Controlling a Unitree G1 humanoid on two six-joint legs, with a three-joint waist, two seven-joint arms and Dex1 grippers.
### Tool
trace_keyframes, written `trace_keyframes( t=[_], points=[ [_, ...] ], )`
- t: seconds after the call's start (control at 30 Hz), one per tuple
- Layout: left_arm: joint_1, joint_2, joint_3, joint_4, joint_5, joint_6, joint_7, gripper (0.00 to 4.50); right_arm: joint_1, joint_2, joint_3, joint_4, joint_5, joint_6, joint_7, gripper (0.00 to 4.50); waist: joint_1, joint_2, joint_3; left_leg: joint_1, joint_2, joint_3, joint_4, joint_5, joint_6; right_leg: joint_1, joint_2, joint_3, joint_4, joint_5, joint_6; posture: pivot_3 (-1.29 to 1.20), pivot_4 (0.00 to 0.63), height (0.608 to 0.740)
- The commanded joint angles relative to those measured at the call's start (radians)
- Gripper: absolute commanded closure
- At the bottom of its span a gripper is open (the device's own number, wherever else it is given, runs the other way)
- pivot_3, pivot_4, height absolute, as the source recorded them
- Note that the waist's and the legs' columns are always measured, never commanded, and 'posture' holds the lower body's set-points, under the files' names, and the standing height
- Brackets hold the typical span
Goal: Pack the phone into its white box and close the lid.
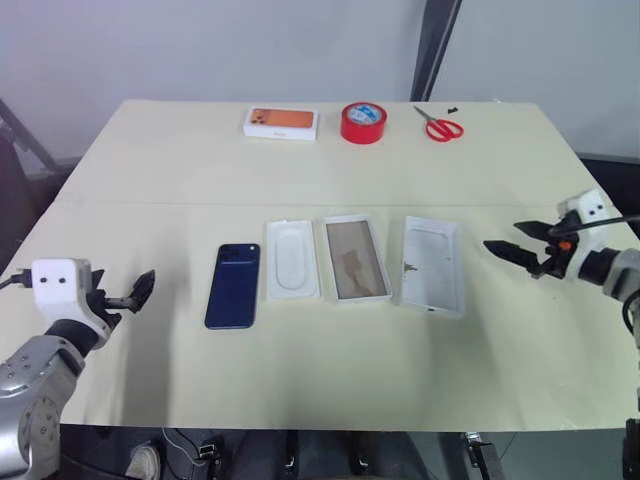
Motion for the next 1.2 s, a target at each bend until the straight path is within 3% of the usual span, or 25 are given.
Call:
trace_keyframes(
  t=[0.03, 0.37, 0.57, 0.67, 0.77, 0.87, 1.03, 1.2],
  points=[
    [-0.005, 0.017, 0.021, -0.042, -0.013, 0.002, 0.003, 0.04, -0.011, -0.009, -0.01, -0.026, 0.013, -0.003, 0.006, 0.0, 0.0, 0.0, 0.0, 0.0, 0.0, 0.0, 0.0, 0.0, 0.0, 0.0, 0.0, 0.0, 0.0, 0.0, 0.0, 0.0, 0.15, 0.725],
    [-0.05, 0.015, -0.018, -0.055, -0.023, 0.016, 0.004, 0.04, -0.03, 0.001, 0.005, -0.078, 0.023, 0.004, 0.005, 0.0, 0.0, 0.0, 0.0, 0.0, 0.0, 0.0, 0.0, 0.0, 0.0, 0.0, 0.0, 0.0, 0.001, 0.0, 0.0, 0.0, 0.15, 0.725],
    [-0.138, -0.024, -0.104, -0.125, -0.108, 0.107, 0.039, 0.04, -0.047, 0.029, 0.059, -0.289, 0.072, 0.078, 0.005, 0.0, 0.001, 0.0, 0.0, 0.0, 0.0, 0.0, 0.001, 0.0, 0.0, 0.0, 0.0, 0.0, 0.002, 0.0, 0.0, 0.0, 0.15, 0.725],
    [-0.21, -0.044, -0.221, -0.174, -0.142, 0.188, 0.069, 0.04, -0.046, 0.047, 0.112, -0.417, 0.098, 0.112, 0.016, 0.0, 0.001, 0.0, 0.0, 0.0, 0.0, 0.0, 0.001, 0.0, 0.0, 0.0, 0.001, 0.0, 0.002, 0.0, 0.0, 0.0, 0.15, 0.725],
    [-0.297, -0.104, -0.339, -0.202, -0.151, 0.34, 0.175, 0.04, -0.059, 0.08, 0.186, -0.53, 0.115, 0.139, 0.015, 0.0, 0.003, 0.0, 0.0, 0.0, 0.0, 0.0, 0.002, 0.0, 0.0, 0.0, 0.001, 0.0, 0.002, 0.0, 0.0, 0.0, 0.15, 0.725],
    [-0.381, -0.179, -0.373, -0.182, -0.168, 0.516, 0.265, 0.04, -0.068, 0.118, 0.264, -0.624, 0.106, 0.168, -0.017, 0.0, 0.003, -0.001, 0.0, 0.0, 0.0, 0.0, 0.003, 0.0, 0.0, 0.0, 0.001, 0.0, 0.003, 0.0, 0.001, 0.0, 0.15, 0.725],
    [-0.535, -0.374, -0.308, -0.138, -0.171, 0.714, 0.383, 0.04, -0.056, 0.152, 0.301, -0.711, 0.125, 0.205, -0.051, 0.0, 0.005, -0.002, 0.0, 0.0, 0.0, -0.001, 0.004, 0.003, -0.004, 0.0, 0.003, 0.0, 0.004, 0.0, 0.001, 0.0, 0.15, 0.725],
    [-0.623, -0.488, -0.249, -0.098, -0.117, 0.851, 0.429, 0.04, -0.016, 0.146, 0.293, -0.762, 0.139, 0.221, -0.065, 0.0, 0.013, -0.002, 0.0, -0.001, 0.0, -0.001, 0.005, 0.003, -0.005, 0.001, 0.004, 0.0, 0.004, 0.0, 0.001, 0.0, 0.15, 0.725]
  ],
)
